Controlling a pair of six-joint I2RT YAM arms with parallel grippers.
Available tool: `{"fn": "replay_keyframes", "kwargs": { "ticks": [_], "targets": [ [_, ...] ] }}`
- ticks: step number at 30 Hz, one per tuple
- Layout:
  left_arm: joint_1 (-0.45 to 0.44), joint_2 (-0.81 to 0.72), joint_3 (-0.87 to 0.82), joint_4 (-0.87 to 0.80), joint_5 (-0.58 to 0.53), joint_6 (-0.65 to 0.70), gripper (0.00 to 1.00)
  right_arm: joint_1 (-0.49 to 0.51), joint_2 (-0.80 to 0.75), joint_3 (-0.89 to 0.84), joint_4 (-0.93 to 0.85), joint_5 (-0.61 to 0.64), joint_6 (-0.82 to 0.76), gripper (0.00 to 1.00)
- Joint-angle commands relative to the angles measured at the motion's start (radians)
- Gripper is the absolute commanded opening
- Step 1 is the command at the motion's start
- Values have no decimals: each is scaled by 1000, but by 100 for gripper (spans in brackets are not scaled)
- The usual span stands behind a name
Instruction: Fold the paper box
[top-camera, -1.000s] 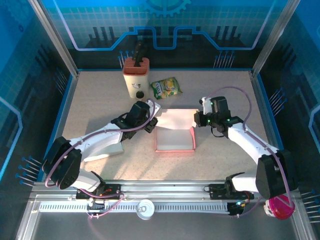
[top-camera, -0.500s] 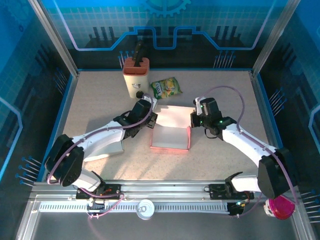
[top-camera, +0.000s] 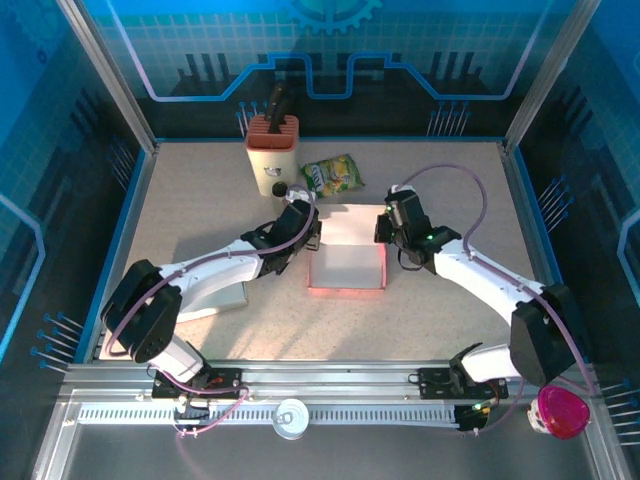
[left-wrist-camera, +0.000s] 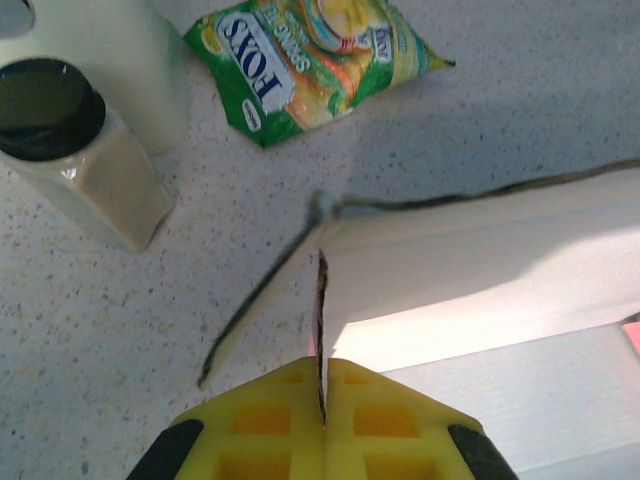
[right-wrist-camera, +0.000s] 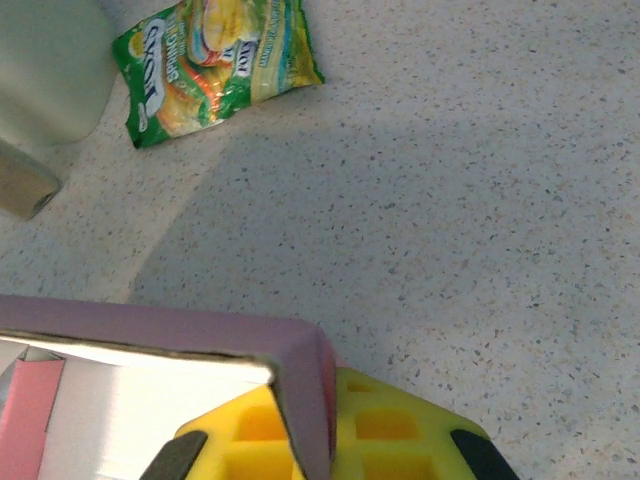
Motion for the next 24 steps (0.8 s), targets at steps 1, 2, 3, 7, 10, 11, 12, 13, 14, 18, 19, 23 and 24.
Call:
{"fn": "replay_keyframes", "kwargs": {
  "ticks": [1,2,3,7,10,11,12,13,14,18,19,23,24],
  "targets": [
    [-5,34,23,141,45,26,0,19,21,28,110,-20,64,0],
    [-5,37,18,163,52,32,0,20,23,17,133,-19,70,0],
    [-4,39,5,202,64,43,0,20,22,1,162,-15,75,0],
    [-4,22,-121,429,117,94,0,21,-17,-122,329,-29,68,0],
    [-4,4,-240,607,145,111,0,28,-58,-201,419,-33,51,0],
    [-5,2,-265,643,155,112,0,32,-67,-221,442,-28,45,0],
    [-4,-1,-290,682,168,115,0,37,-76,-245,464,-26,35,0],
    [-5,-2,-315,723,189,121,0,43,-84,-269,511,-21,22,0],
    [-6,0,-334,755,202,126,0,50,-89,-287,534,-13,12,0],
    [-20,6,-414,885,215,139,0,102,-122,-386,671,33,-55,0],
    [-24,10,-437,923,215,144,0,119,-129,-409,700,52,-75,0],
    [-48,38,-493,1010,208,155,0,160,-135,-481,770,110,-113,0],
    [-57,51,-505,1028,198,155,0,164,-133,-496,775,123,-106,0]
  ]
}}
